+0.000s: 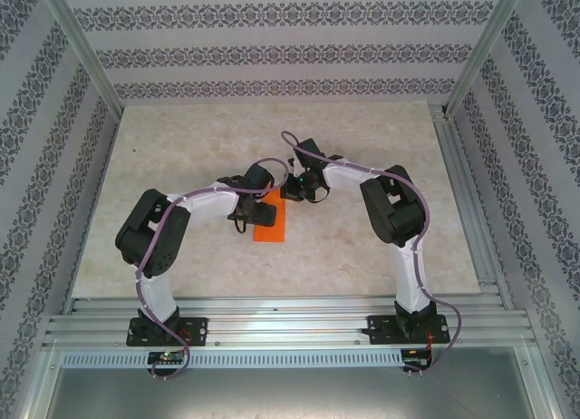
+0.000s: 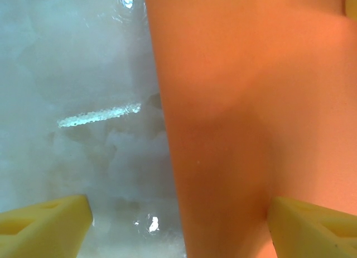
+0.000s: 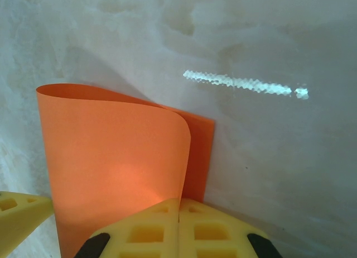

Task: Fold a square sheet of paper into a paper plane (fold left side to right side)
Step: First fold in half a square sheet of paper at the center of the table.

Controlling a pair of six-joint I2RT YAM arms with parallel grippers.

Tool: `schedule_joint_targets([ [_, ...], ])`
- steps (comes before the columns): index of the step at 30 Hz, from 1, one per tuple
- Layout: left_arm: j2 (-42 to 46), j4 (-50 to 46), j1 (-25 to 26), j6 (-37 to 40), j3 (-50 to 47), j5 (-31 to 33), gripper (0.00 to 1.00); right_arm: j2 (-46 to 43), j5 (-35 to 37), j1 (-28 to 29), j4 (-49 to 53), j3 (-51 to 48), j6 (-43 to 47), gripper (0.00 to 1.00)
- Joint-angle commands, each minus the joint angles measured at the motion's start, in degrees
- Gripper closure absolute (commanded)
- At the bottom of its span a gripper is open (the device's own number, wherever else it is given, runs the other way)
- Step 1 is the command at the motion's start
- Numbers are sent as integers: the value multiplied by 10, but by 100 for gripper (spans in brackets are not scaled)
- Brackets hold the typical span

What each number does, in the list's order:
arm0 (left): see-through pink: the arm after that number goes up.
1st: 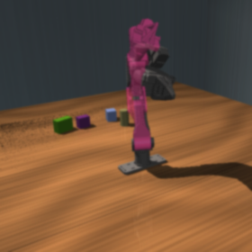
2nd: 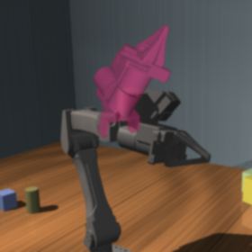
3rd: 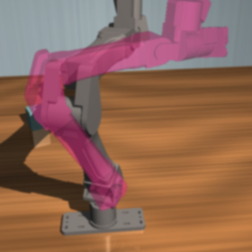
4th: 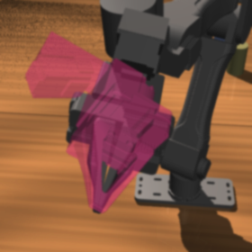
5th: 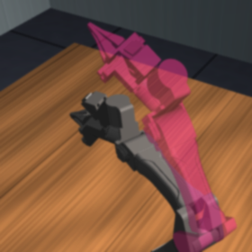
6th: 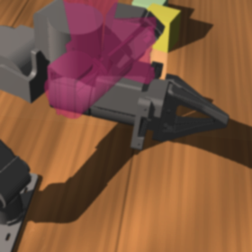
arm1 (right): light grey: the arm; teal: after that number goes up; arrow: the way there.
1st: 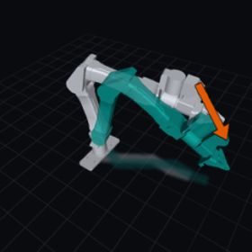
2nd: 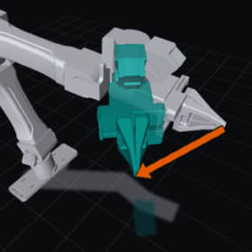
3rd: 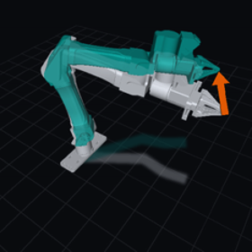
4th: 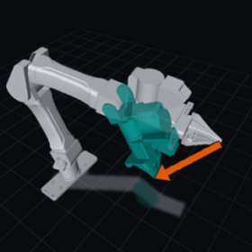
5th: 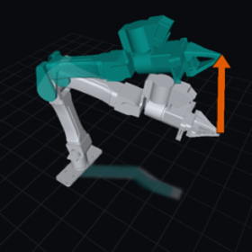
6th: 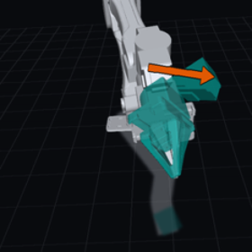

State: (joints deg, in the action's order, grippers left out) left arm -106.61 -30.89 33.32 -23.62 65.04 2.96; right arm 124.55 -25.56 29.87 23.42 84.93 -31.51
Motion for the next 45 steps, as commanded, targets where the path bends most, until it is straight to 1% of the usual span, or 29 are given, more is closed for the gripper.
schedule_joint_targets([
  [1,-43,-34,6,11,-13,13,15,10,10,-1,3,10,8,96],
  [6,-52,-40,13,9,-14,26,15,8,10,-1,2,11,8,94],
  [9,-57,-42,15,9,-15,30,15,8,10,-1,2,12,7,91],
  [13,-63,-37,17,3,-22,25,16,3,9,-2,-2,12,6,86],
  [18,-67,-35,17,-3,-30,25,17,-2,9,-6,1,19,8,84],
  [24,-62,-32,17,-7,-34,28,17,9,2,-5,6,30,10,90],
  [30,-51,-38,17,-7,-27,36,17,15,3,-5,7,34,10,94],
  [35,-45,-49,17,-7,-24,52,17,22,6,-3,15,38,12,94],
  [45,-36,-54,17,-8,-17,59,16,32,16,-2,30,40,16,94],
])
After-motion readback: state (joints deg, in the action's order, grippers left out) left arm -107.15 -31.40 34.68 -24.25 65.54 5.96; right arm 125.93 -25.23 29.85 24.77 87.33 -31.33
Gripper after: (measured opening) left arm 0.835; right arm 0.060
